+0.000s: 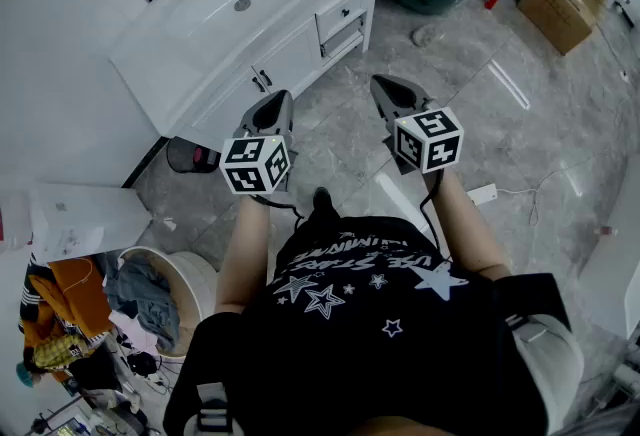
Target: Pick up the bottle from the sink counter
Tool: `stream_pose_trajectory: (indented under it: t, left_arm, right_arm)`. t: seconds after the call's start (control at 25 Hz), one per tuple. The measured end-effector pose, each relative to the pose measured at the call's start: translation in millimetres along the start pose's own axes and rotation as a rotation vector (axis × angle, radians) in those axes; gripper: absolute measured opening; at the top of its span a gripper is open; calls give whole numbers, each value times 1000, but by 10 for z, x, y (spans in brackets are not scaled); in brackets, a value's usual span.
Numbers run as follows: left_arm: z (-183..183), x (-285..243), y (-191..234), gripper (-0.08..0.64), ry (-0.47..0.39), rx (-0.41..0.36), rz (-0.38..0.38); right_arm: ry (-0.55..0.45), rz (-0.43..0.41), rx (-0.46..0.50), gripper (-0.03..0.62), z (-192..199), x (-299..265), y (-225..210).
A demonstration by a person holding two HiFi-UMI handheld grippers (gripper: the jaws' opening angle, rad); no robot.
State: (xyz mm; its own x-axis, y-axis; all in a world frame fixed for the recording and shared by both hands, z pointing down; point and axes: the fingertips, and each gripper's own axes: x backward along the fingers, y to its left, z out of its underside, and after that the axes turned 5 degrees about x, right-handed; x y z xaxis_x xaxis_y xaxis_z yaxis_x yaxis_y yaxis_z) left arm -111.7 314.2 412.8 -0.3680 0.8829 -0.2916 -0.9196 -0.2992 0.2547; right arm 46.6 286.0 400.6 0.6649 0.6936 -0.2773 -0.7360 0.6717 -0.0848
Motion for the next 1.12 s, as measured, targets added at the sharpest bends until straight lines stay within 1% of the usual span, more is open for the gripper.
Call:
stream_pose_trajectory:
  t: [0.36, 0.68, 0.96, 1.12]
  left_arm:
    - [6, -6, 147, 8, 7, 13, 11]
    - [108, -169, 399, 9, 33, 48, 49]
    - [-144, -408, 837, 9, 17, 55, 89]
    - [-183, -521, 1052, 9, 22, 67, 117]
  right_arm:
    - [9, 17, -5, 6, 14, -120, 95]
    - [20, 61, -41, 6, 105, -343, 97]
    - [-8, 134, -42, 6, -121, -766, -11]
    - [-5, 165, -51, 6, -154, -1000, 11]
